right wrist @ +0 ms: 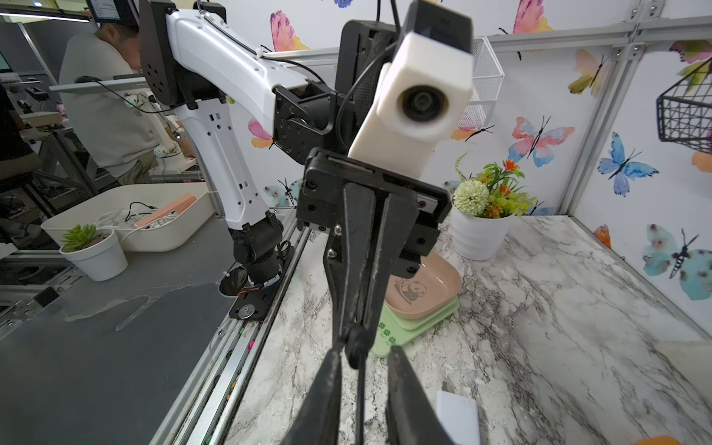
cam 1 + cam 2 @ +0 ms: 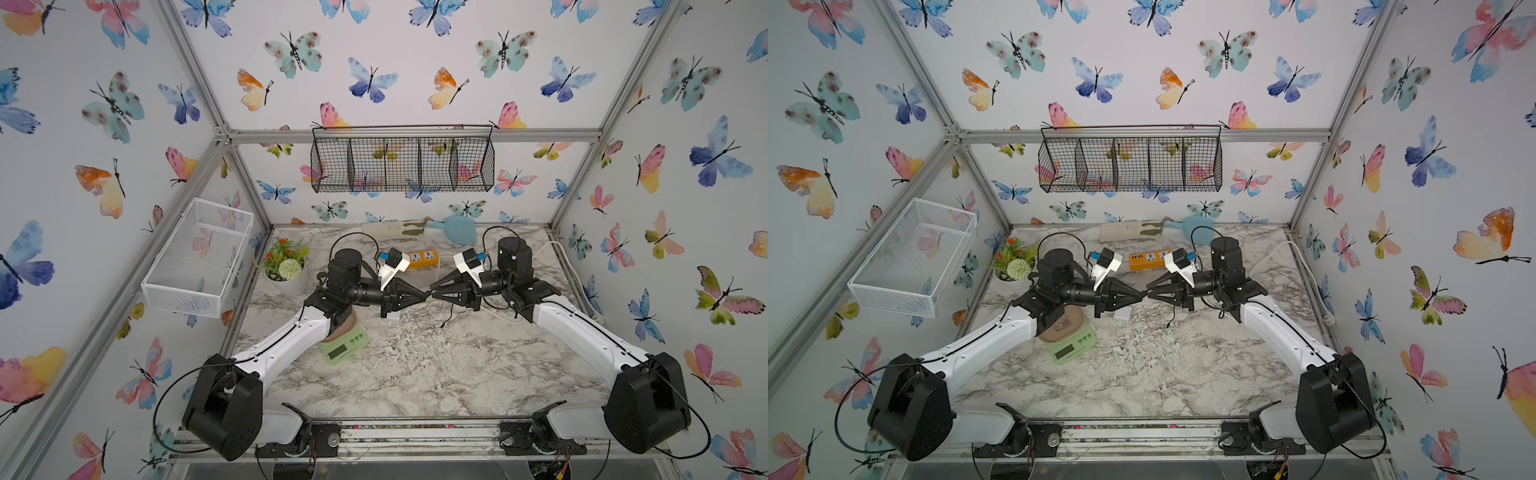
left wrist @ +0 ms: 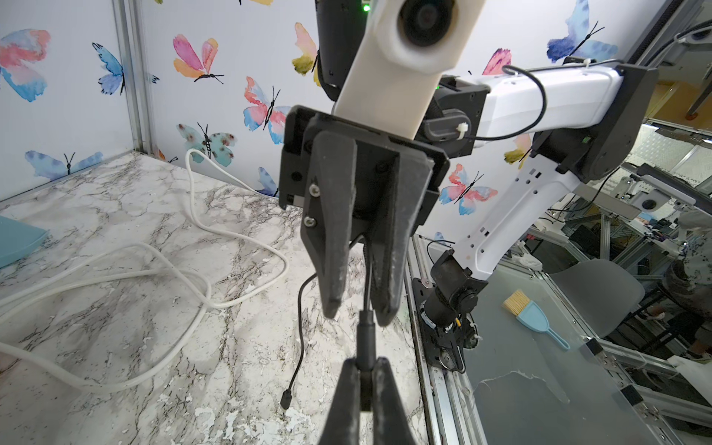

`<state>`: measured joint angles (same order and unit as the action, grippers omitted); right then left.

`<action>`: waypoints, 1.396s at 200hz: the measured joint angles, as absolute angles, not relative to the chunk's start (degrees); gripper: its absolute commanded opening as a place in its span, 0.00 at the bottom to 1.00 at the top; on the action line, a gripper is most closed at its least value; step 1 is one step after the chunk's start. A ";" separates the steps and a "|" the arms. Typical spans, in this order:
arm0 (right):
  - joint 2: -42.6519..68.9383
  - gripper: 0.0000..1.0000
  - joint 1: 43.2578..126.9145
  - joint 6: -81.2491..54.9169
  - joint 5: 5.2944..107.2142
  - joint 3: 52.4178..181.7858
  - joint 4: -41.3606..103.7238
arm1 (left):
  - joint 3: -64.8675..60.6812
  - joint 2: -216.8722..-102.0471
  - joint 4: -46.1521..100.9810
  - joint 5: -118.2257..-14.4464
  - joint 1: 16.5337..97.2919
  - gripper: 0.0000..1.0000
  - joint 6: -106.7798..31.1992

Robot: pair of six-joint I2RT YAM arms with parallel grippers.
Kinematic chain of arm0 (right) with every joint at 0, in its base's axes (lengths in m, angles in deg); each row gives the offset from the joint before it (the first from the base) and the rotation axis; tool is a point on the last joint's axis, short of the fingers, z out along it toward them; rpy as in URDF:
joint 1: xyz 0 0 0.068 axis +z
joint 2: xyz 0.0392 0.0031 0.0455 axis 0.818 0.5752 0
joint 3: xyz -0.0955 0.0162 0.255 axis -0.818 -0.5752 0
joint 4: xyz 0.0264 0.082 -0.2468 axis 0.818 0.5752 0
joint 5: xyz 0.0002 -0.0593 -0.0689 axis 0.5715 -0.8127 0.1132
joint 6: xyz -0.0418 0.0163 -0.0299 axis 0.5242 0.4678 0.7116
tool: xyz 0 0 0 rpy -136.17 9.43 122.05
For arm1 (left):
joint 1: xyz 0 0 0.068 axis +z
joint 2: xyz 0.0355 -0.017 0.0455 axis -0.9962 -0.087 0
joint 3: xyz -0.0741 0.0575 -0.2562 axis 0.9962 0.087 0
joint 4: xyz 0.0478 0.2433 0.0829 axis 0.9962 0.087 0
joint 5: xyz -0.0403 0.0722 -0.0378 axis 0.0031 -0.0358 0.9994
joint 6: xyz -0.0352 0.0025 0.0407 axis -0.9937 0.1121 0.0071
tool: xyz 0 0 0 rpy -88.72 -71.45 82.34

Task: Charge the electronic scale
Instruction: Pick up the charging cable from the center of the board.

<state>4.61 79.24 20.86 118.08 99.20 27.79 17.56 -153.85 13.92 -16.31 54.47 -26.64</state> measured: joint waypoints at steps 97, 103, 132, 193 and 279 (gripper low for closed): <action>6.76 0.25 79.24 22.46 120.55 102.08 33.08 | 17.12 -153.85 14.56 -16.17 54.47 0.04 -25.96; 6.89 0.25 79.24 22.46 120.59 102.15 33.32 | 17.12 -153.85 14.62 -16.20 54.47 0.04 -25.91; 7.85 0.25 79.24 22.44 120.72 102.72 34.37 | 17.12 -153.85 15.19 -16.26 54.47 0.04 -25.41; 8.57 0.27 79.24 21.58 121.12 104.01 35.09 | 15.59 -153.92 17.29 -16.70 54.53 0.04 -24.06; 10.41 0.30 79.24 21.10 121.12 105.78 37.85 | 14.33 -155.05 18.86 -17.53 54.53 0.04 -22.55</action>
